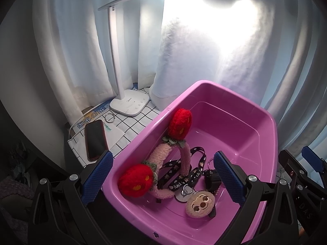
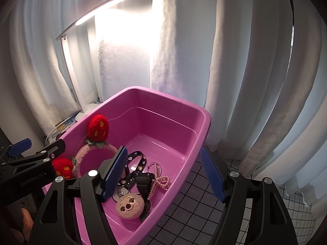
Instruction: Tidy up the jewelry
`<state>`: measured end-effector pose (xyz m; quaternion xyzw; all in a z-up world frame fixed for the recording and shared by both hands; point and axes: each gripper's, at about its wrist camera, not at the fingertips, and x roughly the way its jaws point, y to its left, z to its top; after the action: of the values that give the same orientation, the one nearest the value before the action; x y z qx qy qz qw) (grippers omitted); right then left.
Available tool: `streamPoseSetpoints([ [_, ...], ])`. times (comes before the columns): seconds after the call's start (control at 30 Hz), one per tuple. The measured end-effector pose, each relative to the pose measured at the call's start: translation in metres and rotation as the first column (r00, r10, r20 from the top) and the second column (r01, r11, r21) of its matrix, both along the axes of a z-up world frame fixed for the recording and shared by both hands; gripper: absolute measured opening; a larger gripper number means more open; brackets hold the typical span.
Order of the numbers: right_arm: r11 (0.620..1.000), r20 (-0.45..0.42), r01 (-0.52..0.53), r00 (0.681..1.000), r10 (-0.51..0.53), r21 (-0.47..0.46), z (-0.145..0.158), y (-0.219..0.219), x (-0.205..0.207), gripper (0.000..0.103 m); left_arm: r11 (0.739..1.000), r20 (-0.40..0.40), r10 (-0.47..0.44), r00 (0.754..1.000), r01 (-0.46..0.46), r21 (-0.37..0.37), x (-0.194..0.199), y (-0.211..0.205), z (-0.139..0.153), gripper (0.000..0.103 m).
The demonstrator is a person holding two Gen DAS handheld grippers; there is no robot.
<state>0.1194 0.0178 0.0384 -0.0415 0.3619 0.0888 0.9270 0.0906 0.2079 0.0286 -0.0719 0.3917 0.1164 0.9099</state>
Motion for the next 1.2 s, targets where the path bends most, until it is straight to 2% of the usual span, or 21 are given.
streamPoseSetpoints([
  [1.2,1.000,-0.004,0.001,1.000,-0.001,-0.002,-0.0016,0.0030,-0.0006,0.070,1.000,-0.013,0.010,1.000,-0.010,-0.008,0.0001,-0.0014,-0.0012,0.097],
])
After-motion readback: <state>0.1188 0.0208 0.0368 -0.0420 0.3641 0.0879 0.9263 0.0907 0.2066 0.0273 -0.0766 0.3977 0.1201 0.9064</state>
